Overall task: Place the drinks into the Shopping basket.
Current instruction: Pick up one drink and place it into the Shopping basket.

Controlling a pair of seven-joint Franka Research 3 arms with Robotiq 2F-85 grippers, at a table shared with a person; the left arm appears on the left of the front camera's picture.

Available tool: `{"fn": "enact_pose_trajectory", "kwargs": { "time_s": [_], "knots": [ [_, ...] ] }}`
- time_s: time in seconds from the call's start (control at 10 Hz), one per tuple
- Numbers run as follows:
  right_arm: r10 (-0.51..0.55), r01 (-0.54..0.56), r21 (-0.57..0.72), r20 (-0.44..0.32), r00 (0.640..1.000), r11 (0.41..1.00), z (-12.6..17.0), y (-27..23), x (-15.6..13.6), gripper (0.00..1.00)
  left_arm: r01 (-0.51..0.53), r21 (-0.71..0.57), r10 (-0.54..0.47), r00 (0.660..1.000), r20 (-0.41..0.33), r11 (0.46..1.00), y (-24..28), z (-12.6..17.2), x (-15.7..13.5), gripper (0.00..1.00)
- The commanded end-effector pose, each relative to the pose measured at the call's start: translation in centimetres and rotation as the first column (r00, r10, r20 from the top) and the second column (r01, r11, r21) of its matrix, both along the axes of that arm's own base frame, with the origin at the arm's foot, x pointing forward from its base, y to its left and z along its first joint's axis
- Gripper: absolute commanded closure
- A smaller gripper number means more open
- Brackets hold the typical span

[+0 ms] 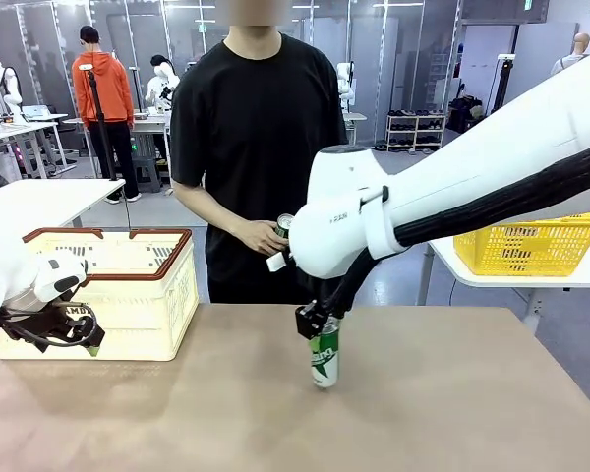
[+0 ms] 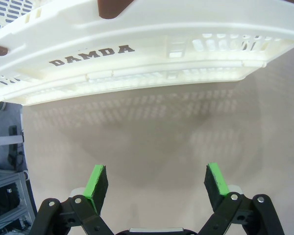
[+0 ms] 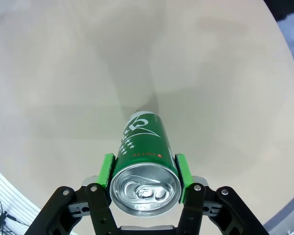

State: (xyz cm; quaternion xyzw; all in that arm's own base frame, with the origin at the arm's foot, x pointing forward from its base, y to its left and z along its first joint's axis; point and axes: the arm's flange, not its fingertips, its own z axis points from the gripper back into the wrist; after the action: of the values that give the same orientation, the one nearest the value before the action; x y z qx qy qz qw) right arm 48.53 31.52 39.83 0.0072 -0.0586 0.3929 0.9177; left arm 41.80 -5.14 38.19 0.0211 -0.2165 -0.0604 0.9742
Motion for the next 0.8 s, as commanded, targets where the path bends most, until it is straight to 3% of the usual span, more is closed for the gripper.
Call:
{"fn": "enact_pose_trajectory", "kwargs": {
  "time_s": [0.0,0.3,0.7],
  "knots": [
    [0.015,-0.016,0.021,0.065,0.998,1.000,-0.8,1.2,0.1,0.81,-0.004,0.001,0.004,1.000,-0.005,1.000,0.1,0.1,-0.1,0.00],
    [0.055,-0.063,0.068,0.115,0.992,0.996,-1.5,2.7,-0.4,0.81,-0.004,0.001,0.004,1.000,-0.005,1.000,0.1,0.1,-0.1,0.00],
    [0.061,-0.063,0.050,0.049,0.997,0.997,-2.3,3.1,0.3,0.81,-0.004,0.001,0.004,1.000,-0.005,1.000,0.1,0.1,-0.1,0.00]
  ]
}}
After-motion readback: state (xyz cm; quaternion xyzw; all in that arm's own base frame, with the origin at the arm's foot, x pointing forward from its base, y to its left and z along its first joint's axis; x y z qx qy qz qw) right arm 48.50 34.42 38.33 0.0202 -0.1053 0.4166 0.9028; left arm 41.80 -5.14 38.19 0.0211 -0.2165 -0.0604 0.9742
